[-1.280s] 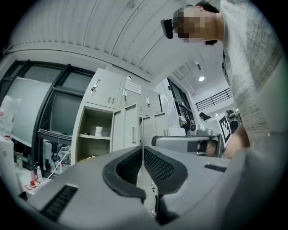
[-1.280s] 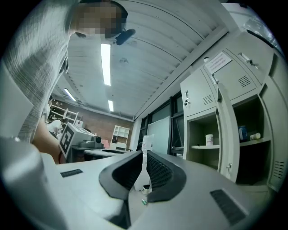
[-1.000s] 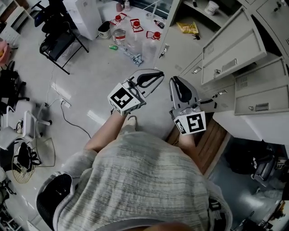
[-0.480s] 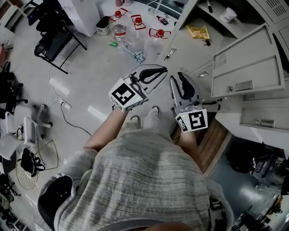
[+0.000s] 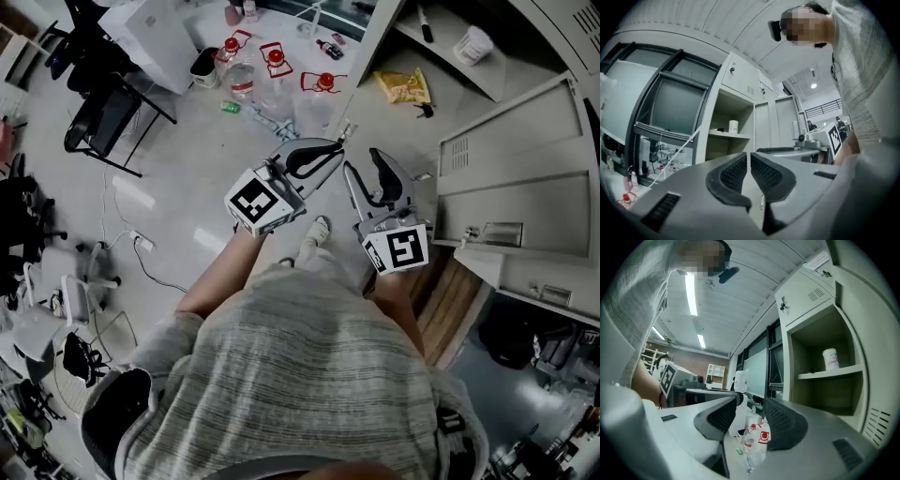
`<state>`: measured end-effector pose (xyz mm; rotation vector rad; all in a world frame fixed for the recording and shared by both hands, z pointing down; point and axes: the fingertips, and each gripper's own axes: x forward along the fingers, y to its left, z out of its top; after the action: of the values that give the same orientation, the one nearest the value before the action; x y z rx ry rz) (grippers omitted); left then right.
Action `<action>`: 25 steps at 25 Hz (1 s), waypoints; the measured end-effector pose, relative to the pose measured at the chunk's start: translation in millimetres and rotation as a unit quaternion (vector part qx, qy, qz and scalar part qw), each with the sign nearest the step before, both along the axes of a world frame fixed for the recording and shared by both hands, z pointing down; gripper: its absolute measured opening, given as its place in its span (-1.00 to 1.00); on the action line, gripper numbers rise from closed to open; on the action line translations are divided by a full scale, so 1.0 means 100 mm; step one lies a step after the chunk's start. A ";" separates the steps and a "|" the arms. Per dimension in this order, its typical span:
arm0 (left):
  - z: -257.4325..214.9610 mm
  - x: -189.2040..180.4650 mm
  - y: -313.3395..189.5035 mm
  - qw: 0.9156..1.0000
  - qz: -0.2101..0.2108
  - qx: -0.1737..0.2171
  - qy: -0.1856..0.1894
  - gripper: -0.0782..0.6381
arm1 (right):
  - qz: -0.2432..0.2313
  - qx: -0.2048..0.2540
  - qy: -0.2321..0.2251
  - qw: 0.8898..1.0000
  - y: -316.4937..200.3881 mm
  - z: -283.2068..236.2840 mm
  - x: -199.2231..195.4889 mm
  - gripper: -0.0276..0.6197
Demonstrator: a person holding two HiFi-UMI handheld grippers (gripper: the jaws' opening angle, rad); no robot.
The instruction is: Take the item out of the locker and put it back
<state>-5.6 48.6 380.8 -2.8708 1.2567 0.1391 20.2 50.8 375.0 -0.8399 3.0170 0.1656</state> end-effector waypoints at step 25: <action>0.27 0.11 -1.60 0.998 0.047 -0.045 0.002 -0.55 | 0.130 -0.067 0.035 0.989 -1.79 0.49 0.37 -0.11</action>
<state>5.4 -110.9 407.4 -3.0087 1.1593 0.0890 56.9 -127.8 423.7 -1.2643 2.9985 -0.0084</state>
